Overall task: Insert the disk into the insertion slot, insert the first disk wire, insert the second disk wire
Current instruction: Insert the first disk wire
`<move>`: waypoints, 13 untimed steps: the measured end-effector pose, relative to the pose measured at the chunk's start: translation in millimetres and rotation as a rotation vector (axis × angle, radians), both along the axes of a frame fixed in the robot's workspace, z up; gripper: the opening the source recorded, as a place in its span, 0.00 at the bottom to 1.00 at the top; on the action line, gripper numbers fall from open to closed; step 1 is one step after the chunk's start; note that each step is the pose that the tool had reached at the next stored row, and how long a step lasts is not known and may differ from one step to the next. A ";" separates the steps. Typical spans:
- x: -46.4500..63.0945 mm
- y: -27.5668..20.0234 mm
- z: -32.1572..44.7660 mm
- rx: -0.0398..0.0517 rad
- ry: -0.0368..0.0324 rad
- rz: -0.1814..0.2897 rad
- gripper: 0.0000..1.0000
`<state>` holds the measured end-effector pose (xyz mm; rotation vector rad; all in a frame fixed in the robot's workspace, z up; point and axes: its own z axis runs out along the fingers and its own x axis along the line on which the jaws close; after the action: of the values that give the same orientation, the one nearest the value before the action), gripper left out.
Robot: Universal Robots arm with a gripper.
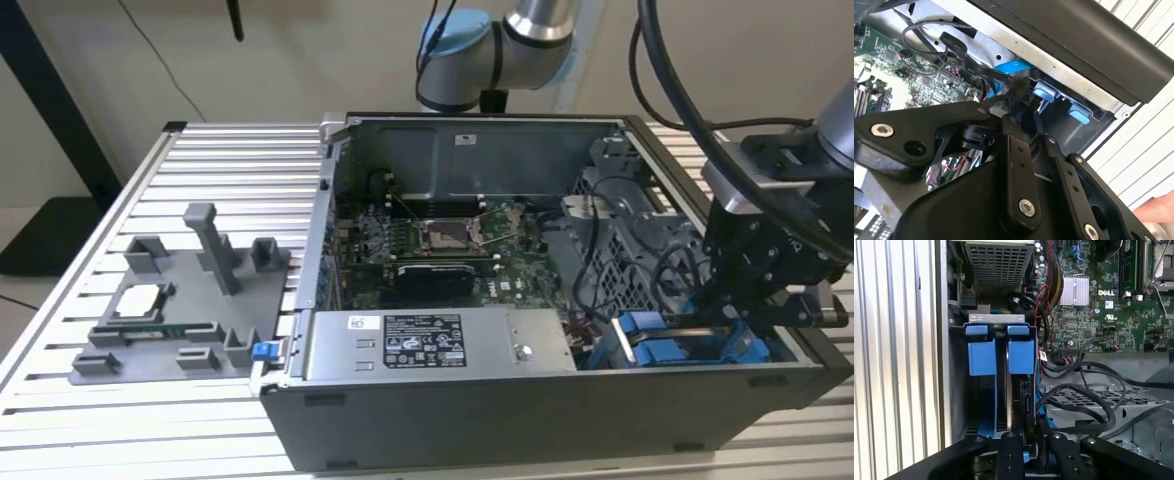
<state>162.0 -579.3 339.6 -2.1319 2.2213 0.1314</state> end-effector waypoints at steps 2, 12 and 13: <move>-0.3 0.0 8.5 -0.0001 0.0000 0.000 1.00; 4.7 2.2 26.0 0.0003 0.0002 -0.001 1.00; 7.9 3.4 26.1 0.0001 0.0003 -0.001 1.00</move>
<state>169.9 -575.9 365.7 -2.1312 2.2221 0.1318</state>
